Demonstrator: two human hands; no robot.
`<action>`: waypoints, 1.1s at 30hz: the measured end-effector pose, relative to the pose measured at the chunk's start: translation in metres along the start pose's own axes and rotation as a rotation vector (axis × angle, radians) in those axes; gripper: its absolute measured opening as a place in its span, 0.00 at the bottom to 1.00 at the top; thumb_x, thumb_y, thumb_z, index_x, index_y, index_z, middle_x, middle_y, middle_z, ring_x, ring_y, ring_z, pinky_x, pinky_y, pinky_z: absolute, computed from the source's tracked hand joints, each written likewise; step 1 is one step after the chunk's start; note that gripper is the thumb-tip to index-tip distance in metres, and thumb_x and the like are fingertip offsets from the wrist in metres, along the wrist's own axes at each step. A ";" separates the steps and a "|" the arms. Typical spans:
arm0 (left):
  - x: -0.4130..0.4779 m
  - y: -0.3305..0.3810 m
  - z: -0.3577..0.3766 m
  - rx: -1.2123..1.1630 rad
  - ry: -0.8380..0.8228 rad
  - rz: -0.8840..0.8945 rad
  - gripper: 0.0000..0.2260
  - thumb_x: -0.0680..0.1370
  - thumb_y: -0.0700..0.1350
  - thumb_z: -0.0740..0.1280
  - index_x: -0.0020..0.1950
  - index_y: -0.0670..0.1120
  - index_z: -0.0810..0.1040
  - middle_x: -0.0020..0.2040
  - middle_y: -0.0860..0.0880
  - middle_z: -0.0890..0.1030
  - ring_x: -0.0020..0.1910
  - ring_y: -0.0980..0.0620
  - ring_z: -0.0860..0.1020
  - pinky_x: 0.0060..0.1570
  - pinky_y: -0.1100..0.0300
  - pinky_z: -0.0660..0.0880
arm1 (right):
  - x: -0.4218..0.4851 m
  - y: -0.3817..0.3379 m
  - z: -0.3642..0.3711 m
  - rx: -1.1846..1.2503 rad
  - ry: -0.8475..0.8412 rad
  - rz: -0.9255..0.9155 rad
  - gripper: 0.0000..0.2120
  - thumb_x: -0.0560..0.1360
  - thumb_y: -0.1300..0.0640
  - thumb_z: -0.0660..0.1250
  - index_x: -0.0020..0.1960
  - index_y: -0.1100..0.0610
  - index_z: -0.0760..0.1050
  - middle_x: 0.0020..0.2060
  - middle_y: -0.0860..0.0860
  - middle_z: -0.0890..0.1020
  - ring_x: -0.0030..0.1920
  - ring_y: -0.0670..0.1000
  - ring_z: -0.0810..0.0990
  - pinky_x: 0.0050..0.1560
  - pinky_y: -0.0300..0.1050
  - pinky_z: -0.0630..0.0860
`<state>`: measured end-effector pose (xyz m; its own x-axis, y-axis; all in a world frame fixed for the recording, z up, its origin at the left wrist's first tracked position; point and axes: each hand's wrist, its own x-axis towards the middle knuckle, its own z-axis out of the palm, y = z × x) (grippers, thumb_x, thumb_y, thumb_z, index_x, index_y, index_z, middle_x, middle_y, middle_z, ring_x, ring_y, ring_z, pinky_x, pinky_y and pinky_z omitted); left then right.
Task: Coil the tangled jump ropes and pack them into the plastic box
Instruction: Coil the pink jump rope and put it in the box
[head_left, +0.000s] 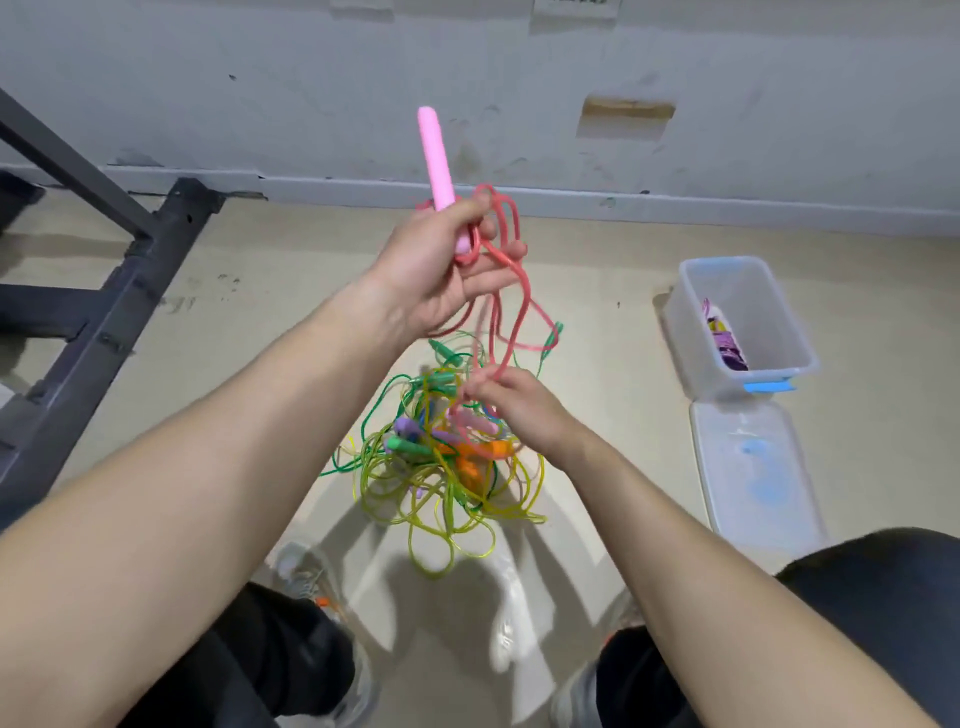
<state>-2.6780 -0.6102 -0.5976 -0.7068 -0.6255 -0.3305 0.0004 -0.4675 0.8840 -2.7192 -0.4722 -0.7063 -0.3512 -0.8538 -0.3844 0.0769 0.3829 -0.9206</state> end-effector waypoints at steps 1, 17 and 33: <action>0.002 0.005 -0.002 0.000 0.021 0.020 0.14 0.84 0.44 0.62 0.38 0.43 0.73 0.28 0.49 0.69 0.32 0.52 0.84 0.27 0.57 0.81 | 0.002 0.004 0.000 -0.067 0.027 -0.003 0.12 0.82 0.59 0.61 0.46 0.60 0.81 0.48 0.52 0.82 0.42 0.37 0.80 0.45 0.33 0.75; 0.007 -0.062 -0.117 1.126 0.214 -0.056 0.22 0.77 0.64 0.66 0.44 0.43 0.80 0.36 0.48 0.85 0.37 0.44 0.85 0.43 0.48 0.82 | 0.003 -0.058 -0.065 0.231 0.207 0.188 0.20 0.83 0.41 0.58 0.38 0.52 0.68 0.29 0.49 0.75 0.20 0.43 0.65 0.26 0.38 0.74; -0.072 -0.143 -0.008 0.115 -0.444 -0.231 0.09 0.82 0.44 0.63 0.53 0.39 0.77 0.30 0.50 0.81 0.36 0.49 0.71 0.37 0.62 0.70 | 0.014 -0.048 -0.075 0.706 0.570 0.199 0.26 0.83 0.37 0.49 0.41 0.56 0.68 0.25 0.50 0.69 0.23 0.48 0.68 0.27 0.39 0.74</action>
<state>-2.6215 -0.5034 -0.7027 -0.9116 -0.1771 -0.3709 -0.2508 -0.4751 0.8434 -2.7978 -0.4766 -0.6622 -0.6614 -0.4215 -0.6204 0.6697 0.0406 -0.7415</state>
